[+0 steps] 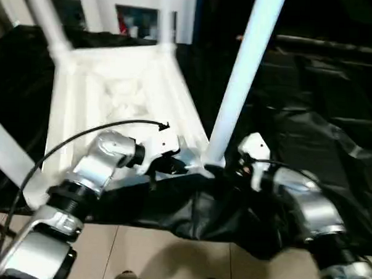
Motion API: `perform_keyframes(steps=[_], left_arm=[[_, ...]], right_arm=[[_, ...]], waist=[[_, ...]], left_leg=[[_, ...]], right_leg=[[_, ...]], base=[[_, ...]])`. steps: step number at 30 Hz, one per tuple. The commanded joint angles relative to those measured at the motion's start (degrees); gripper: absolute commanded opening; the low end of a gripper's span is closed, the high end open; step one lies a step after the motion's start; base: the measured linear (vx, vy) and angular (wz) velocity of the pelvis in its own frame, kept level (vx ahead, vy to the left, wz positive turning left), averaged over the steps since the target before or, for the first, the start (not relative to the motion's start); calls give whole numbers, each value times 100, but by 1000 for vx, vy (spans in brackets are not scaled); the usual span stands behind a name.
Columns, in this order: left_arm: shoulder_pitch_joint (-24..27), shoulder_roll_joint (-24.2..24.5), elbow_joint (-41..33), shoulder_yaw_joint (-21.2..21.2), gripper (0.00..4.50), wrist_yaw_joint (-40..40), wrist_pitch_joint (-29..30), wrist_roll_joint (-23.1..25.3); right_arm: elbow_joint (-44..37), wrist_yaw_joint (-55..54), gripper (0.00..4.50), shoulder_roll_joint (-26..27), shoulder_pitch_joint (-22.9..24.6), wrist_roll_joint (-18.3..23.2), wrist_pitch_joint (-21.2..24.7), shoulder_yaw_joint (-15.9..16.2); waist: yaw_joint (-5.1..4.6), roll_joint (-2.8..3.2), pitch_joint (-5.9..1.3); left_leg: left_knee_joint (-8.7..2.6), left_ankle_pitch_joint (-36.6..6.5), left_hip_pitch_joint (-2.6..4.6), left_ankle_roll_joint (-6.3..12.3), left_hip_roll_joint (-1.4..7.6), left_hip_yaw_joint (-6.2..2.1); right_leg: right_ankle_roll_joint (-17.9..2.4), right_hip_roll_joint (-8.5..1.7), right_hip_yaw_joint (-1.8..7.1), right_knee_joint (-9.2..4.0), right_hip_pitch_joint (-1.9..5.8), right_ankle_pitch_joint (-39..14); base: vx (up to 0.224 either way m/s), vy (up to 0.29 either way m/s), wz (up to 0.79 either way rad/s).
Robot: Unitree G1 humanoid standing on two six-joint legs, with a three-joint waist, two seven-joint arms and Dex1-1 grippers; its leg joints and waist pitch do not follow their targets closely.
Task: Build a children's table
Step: Rotate leg to tighten
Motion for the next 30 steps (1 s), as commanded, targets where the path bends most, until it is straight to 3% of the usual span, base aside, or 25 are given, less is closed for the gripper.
perform_keyframes(steps=[1,2,3,4,7,12,19,26,30], left_arm=[[158,27,112,-514,0,-541,-47,72],[153,56,97,-521,0,-631,-49,46],[141,91,89,-529,0,-728,-52,22],[132,112,85,-534,0,-788,-52,8],[110,164,57,-559,0,-974,-63,-34],[99,180,4,-565,0,-1077,-37,-79],[80,178,117,-568,0,-1057,-133,-21],[90,196,123,-557,0,-1002,-129,-24],[96,213,143,-552,0,-994,-152,-17]], right_arm=[[-276,719,319,-159,142,126,129,334],[-334,826,319,-231,147,154,142,335],[-391,934,319,-301,127,190,169,322],[-426,1003,319,-346,111,214,187,312],[-483,1179,319,-456,48,234,116,306],[-514,1313,319,-545,-56,232,88,345],[-494,1445,319,-382,-138,298,230,425],[-351,1603,258,-448,-183,240,289,526],[-314,1609,240,-455,-193,201,257,556]], waist=[[-27,-7,-401],[2,9,-468],[13,-1,-476],[11,-10,-467],[28,-31,-463],[34,-31,-415],[19,-73,-381],[28,-92,-426],[45,-101,-429]], left_leg=[[-219,-1065,-45,602,3,140],[-136,-393,-90,781,-5,153],[-87,-116,-109,868,-27,170],[-82,-77,-116,895,-30,174],[-84,-201,-110,916,-18,179],[-133,-836,-66,640,26,191],[-159,-1164,-80,426,22,171],[-117,-834,-81,505,9,182],[-108,-774,-91,553,3,183]], right_leg=[[-1459,-117,230,-278,260,-684],[-1691,-82,230,-138,324,246],[-1777,-49,225,-91,332,659],[-1799,-47,223,-88,336,723],[-1779,-88,219,-102,363,431],[-1577,-126,248,-193,313,-627],[-1287,-135,275,-243,283,-1348],[-1392,-115,286,-169,294,-761],[-1422,-115,282,-158,310,-689]], base=[[91,-16,9],[75,-5,1],[67,5,-3],[67,5,-3],[17,2,-1],[0,0,0],[0,0,0],[0,0,0],[0,0,0]])
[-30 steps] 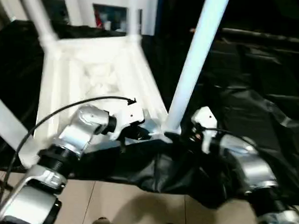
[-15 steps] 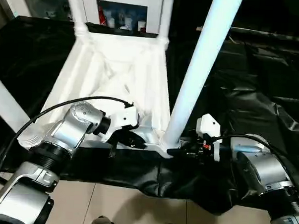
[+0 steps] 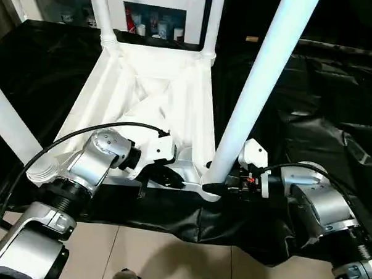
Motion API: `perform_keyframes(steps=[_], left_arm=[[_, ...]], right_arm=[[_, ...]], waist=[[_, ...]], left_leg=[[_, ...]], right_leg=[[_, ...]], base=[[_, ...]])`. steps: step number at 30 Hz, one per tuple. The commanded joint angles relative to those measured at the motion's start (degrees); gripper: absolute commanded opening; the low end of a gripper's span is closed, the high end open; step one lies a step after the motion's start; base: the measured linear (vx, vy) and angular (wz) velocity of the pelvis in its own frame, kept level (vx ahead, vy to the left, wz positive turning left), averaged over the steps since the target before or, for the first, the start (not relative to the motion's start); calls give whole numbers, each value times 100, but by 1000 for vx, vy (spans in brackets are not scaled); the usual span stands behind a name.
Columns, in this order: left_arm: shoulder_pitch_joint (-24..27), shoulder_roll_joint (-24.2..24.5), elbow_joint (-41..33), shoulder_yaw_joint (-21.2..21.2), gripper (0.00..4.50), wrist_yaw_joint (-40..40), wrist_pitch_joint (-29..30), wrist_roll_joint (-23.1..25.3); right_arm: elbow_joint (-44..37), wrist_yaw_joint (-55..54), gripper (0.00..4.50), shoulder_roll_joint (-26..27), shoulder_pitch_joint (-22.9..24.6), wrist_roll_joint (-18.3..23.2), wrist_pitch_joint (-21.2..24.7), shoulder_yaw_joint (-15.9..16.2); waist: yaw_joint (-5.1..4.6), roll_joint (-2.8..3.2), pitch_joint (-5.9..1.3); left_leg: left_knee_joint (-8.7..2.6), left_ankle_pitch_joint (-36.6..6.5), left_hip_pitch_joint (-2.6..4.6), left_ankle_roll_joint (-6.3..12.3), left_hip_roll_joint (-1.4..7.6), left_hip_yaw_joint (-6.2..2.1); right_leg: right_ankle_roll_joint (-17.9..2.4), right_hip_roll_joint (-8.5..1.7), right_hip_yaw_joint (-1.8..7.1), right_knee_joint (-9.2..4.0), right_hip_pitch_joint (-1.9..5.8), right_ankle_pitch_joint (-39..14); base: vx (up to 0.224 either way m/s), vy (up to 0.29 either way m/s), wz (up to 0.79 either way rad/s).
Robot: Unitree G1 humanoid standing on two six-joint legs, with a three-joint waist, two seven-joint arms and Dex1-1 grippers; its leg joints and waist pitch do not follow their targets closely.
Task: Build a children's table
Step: Rotate leg to tighten
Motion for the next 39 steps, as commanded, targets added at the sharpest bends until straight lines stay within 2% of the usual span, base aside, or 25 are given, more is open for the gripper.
perform_keyframes(steps=[1,7,9,12,14,16,19,20,21,22,23,25,26,27,28,29,31,32,33,34,35,36,37,38,39], left_arm=[[148,-13,167,-305,0,-46,25,129],[110,-38,285,-280,0,184,66,246],[93,-61,327,-261,0,275,84,270],[-76,-354,663,-35,0,1169,227,378],[-161,-556,799,75,0,1699,372,437],[-216,-706,883,125,0,2041,473,480],[-299,-974,996,206,0,2581,671,525],[-323,-1069,1021,232,0,2741,754,525],[-349,-1220,1046,254,0,2979,851,555],[-365,-1320,1064,267,0,3127,909,577],[-358,-1500,1030,248,0,3321,1001,628],[-341,-1588,992,221,0,3351,1017,647],[-318,-1688,948,196,0,3375,1034,645],[-310,-1705,937,191,0,3374,1024,638],[-303,-1691,927,183,0,3357,1007,641],[-295,-1661,919,174,0,3329,989,651],[-288,-1579,925,168,0,3279,904,658],[-286,-1558,928,167,0,3270,872,655],[-282,-1520,929,167,0,3236,849,652],[-263,-1405,918,161,0,3125,781,643],[-260,-1388,916,160,0,3105,773,640],[-245,-1336,898,157,0,3048,761,641],[-228,-1277,881,144,0,2959,681,641],[-209,-1220,860,133,0,2855,624,630],[-193,-1153,842,118,0,2753,601,629]], right_arm=[[62,215,229,-29,24,-60,23,210],[232,49,202,67,-13,-120,3,194],[267,-41,200,108,-15,-127,17,168],[677,-1429,199,605,38,-506,52,-5],[897,-2331,199,957,92,-718,115,-90],[1041,-3008,199,1273,94,-757,251,-227],[1314,-4164,199,1800,21,-800,462,-503],[1430,-4524,199,1959,-30,-831,496,-585],[1614,-5005,199,2194,-125,-887,513,-687],[1737,-5310,199,2346,-190,-925,520,-750],[1955,-5636,199,2631,-314,-877,420,-839],[1969,-5615,199,2750,-346,-856,357,-814],[1959,-5533,199,2863,-377,-835,281,-741],[1933,-5468,199,2869,-379,-847,231,-694],[1901,-5378,233,2861,-377,-816,207,-694],[1875,-5320,268,2848,-375,-786,203,-712],[1875,-5235,271,2806,-391,-736,201,-772],[1892,-5227,277,2796,-402,-743,183,-782],[1898,-5220,289,2760,-414,-769,158,-776],[1897,-5095,309,2646,-445,-826,56,-739],[1889,-5057,309,2627,-447,-829,43,-730],[1860,-4937,309,2566,-448,-852,-5,-694],[1796,-4756,309,2485,-434,-851,-65,-648],[1709,-4565,309,2397,-410,-832,-86,-608],[1602,-4334,309,2287,-378,-802,-108,-571]], waist=[[-4,-53,-402],[-4,-9,-393],[-8,-21,-370],[-23,-6,-317],[-58,-26,-289],[-101,-44,-272],[-174,-16,-260],[-230,-1,-258],[-242,7,-255],[-261,24,-245],[-300,45,-257],[-333,79,-239],[-365,111,-203],[-382,112,-189],[-383,137,-178],[-402,130,-163],[-351,151,-152],[-336,148,-130],[-331,134,-119],[-350,98,-99],[-393,125,-101],[-377,211,-122],[-264,297,-184],[90,435,-102],[111,-218,-84]], left_leg=[[-297,-731,-20,499,-48,112],[-308,-916,-16,398,-46,103],[-326,-1044,-17,366,-47,103],[-376,-1516,17,149,-50,91],[-419,-1894,30,-34,-73,48],[-451,-2075,15,-97,-94,-6],[-470,-2341,34,-95,-98,-42],[-494,-2528,14,-140,-110,-84],[-507,-2587,11,-159,-109,-97],[-508,-2789,49,-165,-115,-129],[-517,-2982,75,-146,-116,-163],[-552,-3253,76,-108,-103,-209],[-586,-3742,158,-38,-77,-239],[-601,-3898,196,-22,-64,-246],[-623,-4078,232,32,-48,-255],[-694,-4226,184,73,-8,-268],[-831,-4435,132,82,57,-245],[-863,-4513,136,43,55,-222],[-831,-4481,184,34,21,-204],[-650,-4222,340,36,-88,-185],[-538,-3967,339,71,-126,-188],[-669,-4082,157,79,-22,-213],[-936,-4394,-203,37,167,-250],[-1245,-5193,-393,-2,264,30],[-118,-2765,607,85,-276,36]], right_leg=[[-1387,-166,174,-251,334,-645],[-1343,-165,177,-271,328,-836],[-1312,-162,173,-302,319,-1032],[-1089,-184,195,-411,262,-1952],[-719,-201,189,-504,226,-2914],[-452,-215,156,-573,236,-3513],[-300,-217,137,-647,180,-3834],[-234,-213,72,-677,207,-3964],[-208,-217,59,-697,210,-4003],[-160,-220,26,-748,184,-4079],[-193,-220,-13,-775,196,-3948],[-196,-192,-92,-803,229,-3765],[-166,-173,-206,-898,225,-3668],[-163,-159,-234,-922,219,-3620],[-152,-155,-306,-957,257,-3557],[-127,-141,-365,-909,351,-3382],[-130,-148,-339,-766,431,-3203],[-137,-157,-307,-745,400,-3326],[-109,-166,-319,-823,347,-3546],[62,-223,-449,-1099,200,-4272],[311,-208,-707,-1273,269,-4605],[323,-206,-724,-1028,485,-4261],[103,-219,-479,-208,874,-3227],[-300,-22,-301,395,748,-1346],[251,-429,60,-1006,-229,-5190]], base=[[0,0,0],[0,0,0],[0,0,0],[0,0,0],[-33,-3,0],[-75,5,-5],[-71,21,-9],[-68,28,-12],[-69,39,-15],[-69,39,-15],[-55,46,-12],[-52,49,-10],[-54,41,-5],[0,0,0],[0,0,0],[0,0,0],[0,0,0],[0,0,0],[0,0,0],[0,0,0],[0,0,0],[-37,-54,-9],[-37,-54,-9],[-4,-114,10],[99,-180,30]])
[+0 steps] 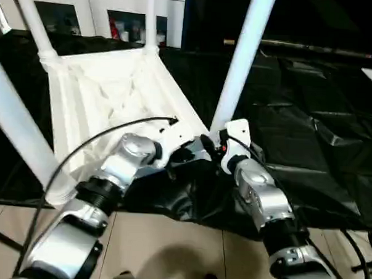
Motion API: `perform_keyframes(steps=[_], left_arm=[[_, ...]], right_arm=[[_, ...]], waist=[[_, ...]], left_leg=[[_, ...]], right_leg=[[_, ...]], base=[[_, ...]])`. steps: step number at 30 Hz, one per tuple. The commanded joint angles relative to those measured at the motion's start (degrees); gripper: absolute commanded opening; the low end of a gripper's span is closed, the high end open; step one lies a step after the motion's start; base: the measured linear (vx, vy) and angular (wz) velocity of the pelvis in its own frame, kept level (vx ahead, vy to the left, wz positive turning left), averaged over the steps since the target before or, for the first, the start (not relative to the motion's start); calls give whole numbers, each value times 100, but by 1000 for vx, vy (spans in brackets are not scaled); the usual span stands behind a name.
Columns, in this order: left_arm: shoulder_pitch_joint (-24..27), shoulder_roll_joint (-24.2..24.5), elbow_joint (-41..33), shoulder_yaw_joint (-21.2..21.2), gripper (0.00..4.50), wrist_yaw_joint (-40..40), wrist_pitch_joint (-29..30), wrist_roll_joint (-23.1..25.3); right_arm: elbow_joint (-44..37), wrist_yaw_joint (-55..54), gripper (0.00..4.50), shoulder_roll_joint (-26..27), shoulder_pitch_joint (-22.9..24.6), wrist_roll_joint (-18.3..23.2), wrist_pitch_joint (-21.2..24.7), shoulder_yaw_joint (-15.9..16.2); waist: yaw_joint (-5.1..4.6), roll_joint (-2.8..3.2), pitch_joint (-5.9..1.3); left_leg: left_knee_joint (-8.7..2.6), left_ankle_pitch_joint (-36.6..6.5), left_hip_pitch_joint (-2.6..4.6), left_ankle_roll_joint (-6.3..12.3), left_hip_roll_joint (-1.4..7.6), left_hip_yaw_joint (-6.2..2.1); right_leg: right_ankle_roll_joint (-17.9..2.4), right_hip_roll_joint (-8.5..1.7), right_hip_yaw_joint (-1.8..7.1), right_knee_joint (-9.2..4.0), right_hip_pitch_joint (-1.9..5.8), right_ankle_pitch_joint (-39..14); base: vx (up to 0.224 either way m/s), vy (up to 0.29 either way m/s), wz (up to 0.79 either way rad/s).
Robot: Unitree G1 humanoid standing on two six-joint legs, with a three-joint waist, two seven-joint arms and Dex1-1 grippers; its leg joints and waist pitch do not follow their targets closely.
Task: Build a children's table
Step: Rotate leg to tighten
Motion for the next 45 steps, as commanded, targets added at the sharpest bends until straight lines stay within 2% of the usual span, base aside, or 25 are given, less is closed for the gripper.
perform_keyframes(steps=[1,2,3,4,5,6,7,8,9,10,11,13,16,17,20,22,25,27,28,32,33,38,41,42,45], left_arm=[[150,23,31,-250,0,-268,-74,20],[174,100,3,-273,0,-439,-166,-3],[184,149,-16,-285,0,-534,-163,-12],[199,224,-33,-311,0,-667,-229,-19],[214,289,-51,-331,0,-797,-299,-39],[260,437,-144,-376,0,-1142,-397,-116],[285,481,-190,-390,0,-1296,-457,-169],[326,566,-296,-425,0,-1548,-408,-246],[363,655,-397,-471,0,-1795,-372,-307],[364,656,-399,-472,0,-1799,-373,-308],[401,737,-474,-510,0,-2034,-510,-372],[408,770,-494,-518,0,-2082,-522,-373],[394,872,-448,-551,0,-2254,-642,-352],[398,932,-467,-577,0,-2437,-662,-390],[406,985,-517,-599,0,-2622,-642,-451],[416,1029,-592,-613,0,-2741,-608,-506],[386,1035,-597,-600,0,-2766,-587,-514],[366,1031,-560,-582,0,-2738,-608,-495],[361,1031,-560,-581,0,-2745,-607,-496],[376,1060,-523,-574,0,-2754,-644,-495],[381,1061,-511,-571,0,-2715,-644,-483],[351,981,-374,-499,0,-2290,-645,-358],[228,840,-139,-408,0,-1728,-478,-204],[176,778,-55,-368,0,-1537,-433,-172],[22,543,170,-225,0,-942,-223,-124]], right_arm=[[-58,665,309,-43,113,46,63,400],[-187,927,309,-197,153,57,14,448],[-269,1111,309,-306,178,67,-25,479],[-385,1380,309,-460,221,102,-53,511],[-489,1619,309,-595,258,143,-68,537],[-752,2163,309,-899,353,279,-40,587],[-828,2319,309,-989,381,321,-30,602],[-967,2603,309,-1152,432,401,-11,627],[-1110,2901,309,-1312,489,490,20,641],[-1112,2907,309,-1315,490,492,21,641],[-1252,3188,309,-1499,547,558,29,667],[-1328,3359,309,-1618,575,597,35,687],[-1448,3746,309,-1890,597,656,33,684],[-1477,3871,309,-1975,581,684,58,668],[-1511,3971,309,-2045,564,714,83,663],[-1551,4059,309,-2093,556,752,118,665],[-1550,4176,309,-2122,534,774,137,697],[-1508,4249,309,-2101,509,795,165,730],[-1510,4286,282,-2103,504,807,189,728],[-1499,4400,256,-2088,472,863,292,738],[-1485,4393,256,-2077,474,861,294,739],[-1314,4060,212,-1947,471,740,267,688],[-908,3246,202,-1669,382,517,211,552],[-816,3001,201,-1573,360,501,247,494],[-557,2203,199,-1226,319,444,375,327]], waist=[[176,-132,-185],[220,-135,-327],[274,-92,-399],[274,12,-534],[227,81,-538],[173,90,-477],[177,87,-530],[174,109,-601],[162,97,-604],[162,85,-601],[166,94,-587],[178,104,-576],[188,121,-547],[195,155,-533],[190,135,-522],[195,127,-521],[196,99,-523],[196,101,-527],[197,93,-535],[199,79,-537],[195,54,-533],[201,60,-533],[184,75,-481],[197,84,-489],[161,82,-479]], left_leg=[[407,-1913,452,177,-337,103],[75,-826,-188,295,-210,-100],[-118,-495,-323,186,-161,-126],[-190,-38,-151,112,-115,-110],[-141,71,-122,210,-137,-80],[-151,-456,-200,121,-164,-39],[-134,-492,-209,107,-163,-41],[-88,-261,-186,206,-152,-23],[-45,26,-205,333,-163,-6],[-33,123,-222,384,-178,-3],[-25,64,-217,464,-178,11],[-38,-129,-211,482,-154,10],[-74,-573,-164,370,-113,20],[-81,-736,-143,326,-95,25],[-98,-916,-140,247,-86,29],[-95,-930,-127,229,-80,34],[-85,-817,-162,242,-89,27],[-80,-757,-169,260,-92,24],[-72,-702,-168,278,-94,27],[-62,-562,-185,334,-105,26],[-63,-562,-182,344,-103,31],[-64,-543,-191,326,-101,30],[-116,-981,-175,131,-103,27],[-133,-1180,-137,52,-96,21],[-177,-1439,-150,-94,-91,-9]], right_leg=[[244,-457,348,-1459,-528,-5942],[77,-635,568,-1071,225,-5487],[19,-485,469,-874,390,-4535],[-256,-201,362,-617,215,-2031],[-683,-40,310,-512,173,-344],[-1042,10,329,-500,184,-10],[-1151,1,317,-459,261,177],[-1362,7,317,-390,277,821],[-1547,53,312,-339,282,1453],[-1597,67,305,-326,304,1635],[-1663,57,302,-338,290,1651],[-1674,22,303,-368,304,1339],[-1614,-6,312,-436,279,590],[-1617,-20,330,-446,254,407],[-1585,-33,337,-468,251,72],[-1598,-34,345,-470,235,39],[-1577,-35,339,-447,255,105],[-1562,-35,334,-443,258,128],[-1566,-35,336,-437,261,189],[-1562,-32,330,-422,273,286],[-1555,-30,328,-428,266,268],[-1508,-41,326,-435,256,122],[-1357,-68,321,-533,236,-721],[-1229,-89,328,-579,224,-1203],[-995,-99,320,-639,208,-1845]], base=[[99,-180,30],[164,-140,-8],[148,-68,-24],[148,-68,-24],[87,-52,2],[79,-7,2],[79,-7,2],[82,19,0],[0,0,0],[71,17,1],[58,15,0],[36,10,0],[0,0,0],[0,0,0],[0,0,0],[0,0,0],[0,0,0],[0,0,0],[0,0,0],[0,0,0],[0,0,0],[0,0,0],[0,0,0],[0,0,0],[-17,0,-1]])
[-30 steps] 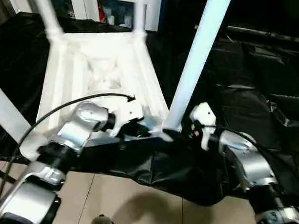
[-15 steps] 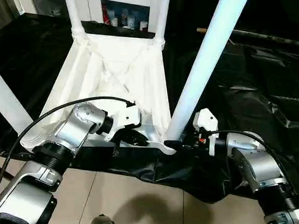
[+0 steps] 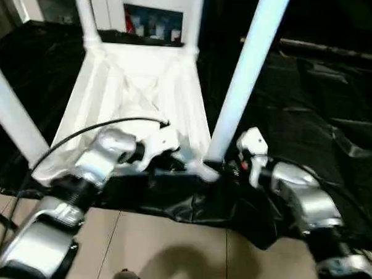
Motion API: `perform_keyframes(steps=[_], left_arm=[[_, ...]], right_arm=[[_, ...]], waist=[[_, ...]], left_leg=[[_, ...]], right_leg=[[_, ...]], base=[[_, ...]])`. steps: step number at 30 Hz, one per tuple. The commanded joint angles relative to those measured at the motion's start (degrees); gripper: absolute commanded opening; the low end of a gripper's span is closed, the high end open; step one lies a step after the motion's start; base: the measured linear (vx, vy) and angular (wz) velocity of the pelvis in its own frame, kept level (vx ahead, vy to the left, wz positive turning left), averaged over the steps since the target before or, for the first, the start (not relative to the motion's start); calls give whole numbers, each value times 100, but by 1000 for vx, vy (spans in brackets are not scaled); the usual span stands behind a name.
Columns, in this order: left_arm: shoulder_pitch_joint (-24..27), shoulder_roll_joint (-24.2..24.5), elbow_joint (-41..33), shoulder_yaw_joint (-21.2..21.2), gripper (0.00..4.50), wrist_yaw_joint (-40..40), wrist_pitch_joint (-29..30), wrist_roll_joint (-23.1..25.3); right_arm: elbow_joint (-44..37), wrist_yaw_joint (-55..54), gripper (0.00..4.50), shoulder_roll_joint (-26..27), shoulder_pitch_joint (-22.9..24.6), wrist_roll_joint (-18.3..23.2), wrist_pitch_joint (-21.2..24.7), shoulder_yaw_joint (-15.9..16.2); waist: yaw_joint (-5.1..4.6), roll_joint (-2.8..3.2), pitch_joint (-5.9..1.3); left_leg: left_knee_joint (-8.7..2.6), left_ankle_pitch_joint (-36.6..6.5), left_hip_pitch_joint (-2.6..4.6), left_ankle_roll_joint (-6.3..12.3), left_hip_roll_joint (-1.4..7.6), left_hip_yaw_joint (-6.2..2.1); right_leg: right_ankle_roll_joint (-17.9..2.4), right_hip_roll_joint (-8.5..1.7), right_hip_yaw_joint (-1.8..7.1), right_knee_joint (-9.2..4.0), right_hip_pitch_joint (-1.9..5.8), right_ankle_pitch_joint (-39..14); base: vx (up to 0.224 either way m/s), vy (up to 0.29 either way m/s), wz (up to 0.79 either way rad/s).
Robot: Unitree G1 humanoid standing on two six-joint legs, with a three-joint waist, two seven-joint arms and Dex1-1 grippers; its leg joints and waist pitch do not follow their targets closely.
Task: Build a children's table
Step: Rotate leg to tighten
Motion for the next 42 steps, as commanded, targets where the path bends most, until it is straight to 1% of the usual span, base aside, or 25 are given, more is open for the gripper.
perform_keyframes(steps=[1,5,8,10,11,12,13,15,16,17,18,19,21,24,25,27,28,29,30,31,32,33,35,37,42], left_arm=[[-16,-249,336,-24,0,677,340,169],[-187,-879,635,67,0,1678,639,226],[-237,-1161,749,-28,0,1744,443,248],[-285,-1194,851,-69,0,1729,263,293],[-338,-1170,968,-84,0,1718,52,322],[-361,-1154,1023,-90,0,1706,-59,335],[-384,-1138,1075,-80,0,1729,-103,348],[-401,-1117,1111,-81,0,1732,-177,363],[-421,-1085,1185,-73,0,1704,-313,382],[-428,-1053,1228,-83,0,1618,-512,378],[-432,-1033,1260,-89,0,1524,-687,360],[-472,-1029,1385,-54,0,1483,-781,345],[-501,-1036,1497,-42,0,1487,-929,354],[-554,-1061,1699,-41,0,1530,-1119,381],[-577,-1069,1790,-51,0,1542,-1238,400],[-611,-1082,1885,-53,0,1593,-1339,414],[-633,-1089,1942,-54,0,1624,-1409,422],[-666,-1106,2010,-30,0,1662,-1521,412],[-666,-1106,2010,-30,0,1662,-1521,412],[-698,-1128,2038,54,0,1846,-1662,381],[-675,-1141,1947,211,28,1899,-1666,236],[-598,-1162,1745,432,45,1921,-1618,7],[-574,-1172,1696,502,60,1891,-1600,-71],[-490,-1156,1515,560,70,1818,-1535,-163],[-134,-1072,869,747,112,1908,-1334,-365]], right_arm=[[296,-833,199,288,4,-182,223,-66],[779,-2848,199,1213,-70,-506,347,-290],[825,-3165,199,1624,-87,-532,334,-247],[743,-3097,199,1688,-40,-495,283,-235],[692,-3120,254,1706,-5,-445,242,-303],[690,-3177,268,1724,3,-425,222,-354],[680,-3195,268,1738,10,-388,214,-404],[669,-3207,285,1739,15,-375,202,-430],[636,-3314,295,1729,25,-451,168,-456],[536,-3338,295,1686,65,-482,144,-464],[435,-3352,295,1644,107,-509,110,-466],[92,-3323,295,1532,270,-498,94,-467],[-280,-3201,295,1418,474,-471,127,-428],[-997,-2981,295,1207,901,-427,239,-379],[-1351,-2830,295,1101,1129,-368,338,-360],[-1811,-2661,295,954,1437,-296,458,-344],[-2096,-2551,295,861,1631,-247,536,-333],[-2395,-2445,295,768,1822,-166,636,-323],[-2395,-2445,295,768,1822,-166,636,-323],[-2683,-2328,295,680,2006,-63,717,-301],[-2843,-2225,301,634,2105,6,717,-247],[-2890,-2163,302,634,2118,67,717,-190],[-2911,-2160,302,642,2111,87,755,-175],[-2891,-2158,302,660,2062,40,791,-139],[-2691,-2235,302,732,1892,-103,765,-113]], waist=[[-3,17,-363],[-95,88,-385],[-131,79,-392],[-128,102,-398],[-122,103,-398],[-115,105,-402],[-115,132,-405],[-109,121,-408],[-105,190,-410],[-115,164,-408],[-104,191,-421],[-88,245,-436],[-86,266,-472],[-41,239,-485],[-45,253,-506],[1,253,-487],[6,256,-479],[23,174,-446],[29,194,-453],[24,154,-416],[36,150,-414],[40,185,-420],[28,179,-422],[29,214,-455],[13,222,-493]], left_leg=[[-392,-1461,-23,8,-37,103],[-404,-1514,-43,-125,-64,86],[-417,-1626,-46,-105,-77,75],[-420,-1723,-22,-15,-69,85],[-424,-1727,-37,-1,-70,86],[-424,-1732,-32,12,-72,87],[-431,-1795,-27,5,-70,84],[-435,-1844,-25,-8,-60,82],[-435,-1884,-19,-33,-54,77],[-438,-1894,-25,-33,-58,81],[-437,-1888,-28,-50,-62,77],[-423,-1831,-17,-50,-63,78],[-385,-1559,-7,-23,-57,106],[-342,-1304,-23,104,-77,129],[-337,-1119,-74,123,-82,113],[-320,-1106,-61,201,-80,127],[-360,-1111,-109,165,-92,102],[-352,-1181,-86,200,-90,119],[-362,-1190,-85,211,-77,116],[-380,-1242,-105,232,-79,115],[-385,-1342,-75,235,-56,117],[-396,-1397,-89,219,-51,101],[-402,-1424,-104,196,-48,95],[-377,-1203,-129,176,-43,86],[-320,-744,-183,179,-67,87]], right_leg=[[-910,-289,221,-547,294,-2063],[-853,-282,219,-572,263,-2134],[-741,-271,200,-606,268,-2316],[-722,-269,219,-632,236,-2215],[-710,-258,218,-631,244,-2133],[-704,-256,219,-635,239,-2107],[-711,-253,217,-634,233,-2092],[-740,-260,218,-629,232,-2047],[-784,-266,224,-620,226,-1989],[-782,-259,222,-633,231,-1974],[-785,-260,221,-629,248,-1935],[-802,-256,231,-616,249,-1785],[-1013,-228,245,-539,263,-1015],[-1029,-201,253,-522,311,-622],[-1067,-214,243,-475,351,-451],[-972,-210,249,-513,340,-482],[-909,-206,221,-524,385,-711],[-829,-219,234,-553,335,-1012],[-810,-236,242,-562,338,-1105],[-741,-233,241,-586,323,-1350],[-689,-253,251,-612,288,-1545],[-687,-263,247,-613,300,-1650],[-707,-265,240,-610,289,-1683],[-815,-261,239,-554,296,-1238],[-1035,-229,213,-430,347,-165]], base=[[-51,0,-3],[0,0,0],[0,0,0],[0,0,0],[0,0,0],[0,0,0],[0,0,0],[0,0,0],[0,0,0],[0,0,0],[0,0,0],[0,0,0],[0,0,0],[0,0,0],[0,0,0],[0,0,0],[0,0,0],[0,0,0],[0,0,0],[0,0,0],[0,0,0],[0,0,0],[0,0,0],[0,0,0],[0,0,0]])
